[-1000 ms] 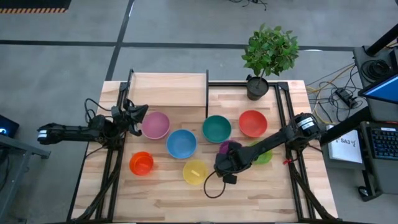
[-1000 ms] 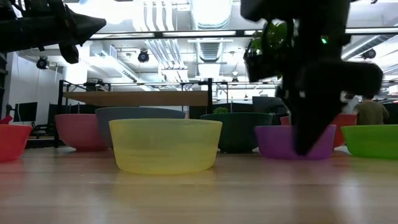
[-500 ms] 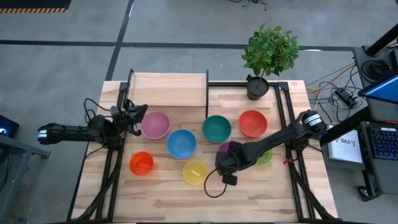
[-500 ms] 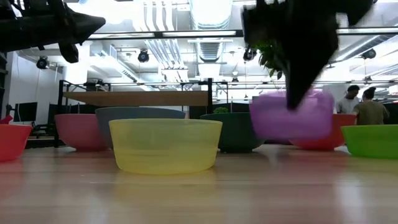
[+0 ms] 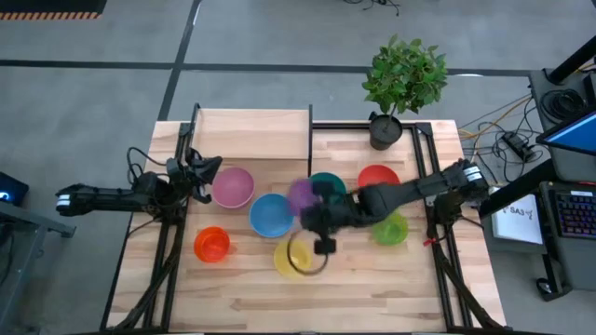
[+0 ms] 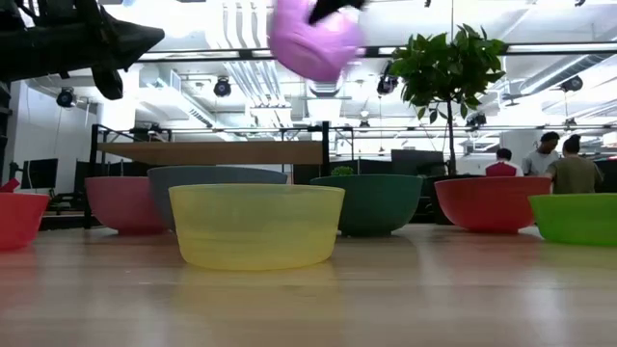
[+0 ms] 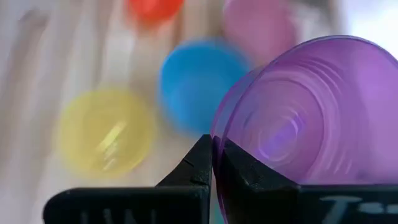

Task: Place and stack bowls onto a shelf
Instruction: Put the purple bowl on the shelf

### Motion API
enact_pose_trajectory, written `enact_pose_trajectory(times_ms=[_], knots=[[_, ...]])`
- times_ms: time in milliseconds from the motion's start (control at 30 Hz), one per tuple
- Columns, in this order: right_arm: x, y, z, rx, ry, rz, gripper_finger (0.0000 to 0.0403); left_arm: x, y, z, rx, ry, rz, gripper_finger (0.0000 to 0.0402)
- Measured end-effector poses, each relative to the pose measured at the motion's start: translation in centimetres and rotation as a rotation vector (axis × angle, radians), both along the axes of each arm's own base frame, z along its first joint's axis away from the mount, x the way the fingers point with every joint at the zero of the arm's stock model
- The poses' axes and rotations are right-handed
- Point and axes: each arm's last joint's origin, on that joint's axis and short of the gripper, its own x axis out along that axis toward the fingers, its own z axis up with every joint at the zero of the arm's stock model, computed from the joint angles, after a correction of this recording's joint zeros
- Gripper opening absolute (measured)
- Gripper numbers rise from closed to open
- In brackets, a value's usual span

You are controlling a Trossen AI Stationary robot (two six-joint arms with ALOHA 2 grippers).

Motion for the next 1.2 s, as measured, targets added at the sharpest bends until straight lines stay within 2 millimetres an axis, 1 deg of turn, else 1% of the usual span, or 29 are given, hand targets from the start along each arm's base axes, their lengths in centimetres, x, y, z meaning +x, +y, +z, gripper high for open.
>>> enact_pose_trajectory(times_ms=[133,233,300,400,467,533,600,733,933,1200], knots=[[2.1,-4.7,1.8,-0.127,-0.087,0.018,0.0009,-0.3,0.0,0.4,0.002,-0.055,0.000,0.0000],[3.5,-8.5,1.8,-0.201,-0.087,-0.004,0.0009,-0.5,0.0,0.6,0.011,-0.074,0.004,0.0000],[4.4,-11.0,1.4,-0.221,-0.068,-0.018,0.0009,-0.4,0.0,0.5,0.011,-0.063,0.004,0.0000],[5.8,-14.5,0.3,-0.177,-0.048,-0.018,0.0009,-0.3,0.0,0.4,0.008,-0.046,0.003,0.0000],[6.5,-16.6,-0.8,-0.172,-0.020,-0.039,0.0009,-0.2,0.0,0.4,0.007,-0.045,0.002,0.0000],[7.3,-18.4,-1.9,-0.185,0.010,-0.060,0.0009,-0.2,0.0,0.4,0.009,-0.044,0.003,0.0000],[7.8,-19.8,-2.7,-0.189,0.052,-0.069,0.0009,-0.3,0.0,0.5,0.011,-0.054,0.005,0.0000],[8.6,-21.2,-3.3,-0.182,0.110,-0.082,0.0009,-0.4,0.0,0.6,0.022,-0.067,0.012,0.0000],[9.6,-21.9,-4.0,-0.177,0.150,-0.081,0.0016,-0.3,0.0,0.5,0.022,-0.047,0.011,0.0000],[9.5,-21.9,-3.7,-0.159,0.136,-0.104,0.0087,-0.3,0.0,0.5,0.022,-0.047,0.011,0.0000]])
